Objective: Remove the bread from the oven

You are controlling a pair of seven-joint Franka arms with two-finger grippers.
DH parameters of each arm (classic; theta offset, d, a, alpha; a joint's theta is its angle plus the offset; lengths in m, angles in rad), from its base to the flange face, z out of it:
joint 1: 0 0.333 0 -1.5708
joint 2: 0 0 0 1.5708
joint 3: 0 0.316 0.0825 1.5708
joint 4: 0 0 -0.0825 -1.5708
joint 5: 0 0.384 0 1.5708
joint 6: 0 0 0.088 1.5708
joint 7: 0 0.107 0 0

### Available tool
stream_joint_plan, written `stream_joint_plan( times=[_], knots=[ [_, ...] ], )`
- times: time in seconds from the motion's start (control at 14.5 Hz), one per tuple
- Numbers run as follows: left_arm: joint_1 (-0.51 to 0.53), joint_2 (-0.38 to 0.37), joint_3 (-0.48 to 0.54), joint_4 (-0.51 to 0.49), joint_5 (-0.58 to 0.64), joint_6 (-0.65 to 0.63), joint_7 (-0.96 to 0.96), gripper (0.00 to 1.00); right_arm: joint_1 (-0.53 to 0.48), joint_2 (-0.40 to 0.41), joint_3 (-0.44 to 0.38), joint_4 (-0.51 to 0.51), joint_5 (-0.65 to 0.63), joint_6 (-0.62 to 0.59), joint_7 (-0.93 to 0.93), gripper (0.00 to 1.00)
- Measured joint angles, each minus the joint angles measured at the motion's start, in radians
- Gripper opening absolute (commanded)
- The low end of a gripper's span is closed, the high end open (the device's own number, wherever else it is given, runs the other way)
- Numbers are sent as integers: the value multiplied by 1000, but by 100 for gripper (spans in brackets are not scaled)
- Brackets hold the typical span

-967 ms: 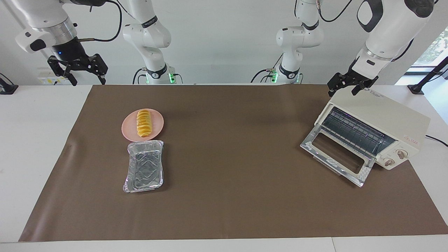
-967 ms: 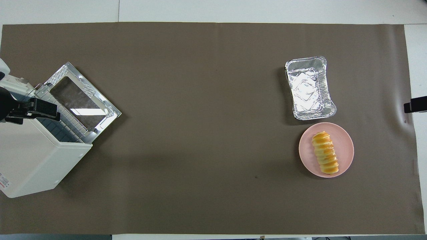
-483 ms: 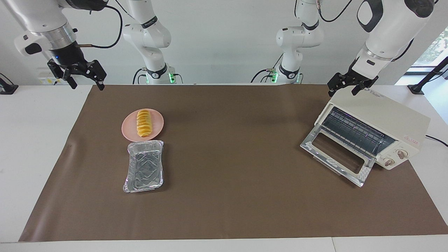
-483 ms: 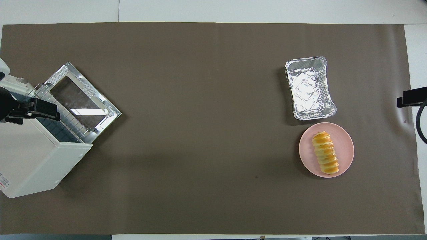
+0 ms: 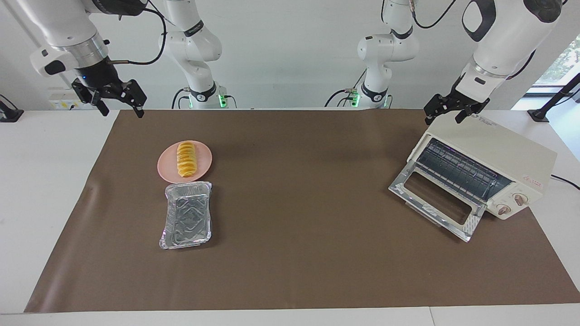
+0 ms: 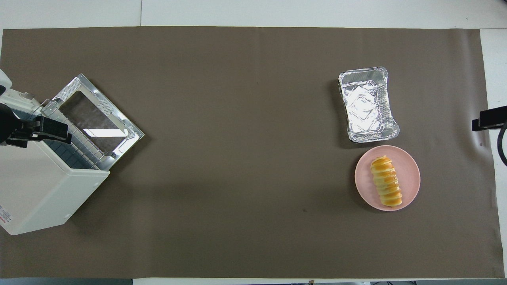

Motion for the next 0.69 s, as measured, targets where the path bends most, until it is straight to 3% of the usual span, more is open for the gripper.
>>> stream_joint_plan(
  times=[0.28,0.69],
  knots=[
    [0,0,0,0,0,0,0,100,60,25,-74,41,0,-44,0,100],
    [0,0,0,0,0,0,0,100,16,86,-60,121,0,-77,0,100]
  ],
)
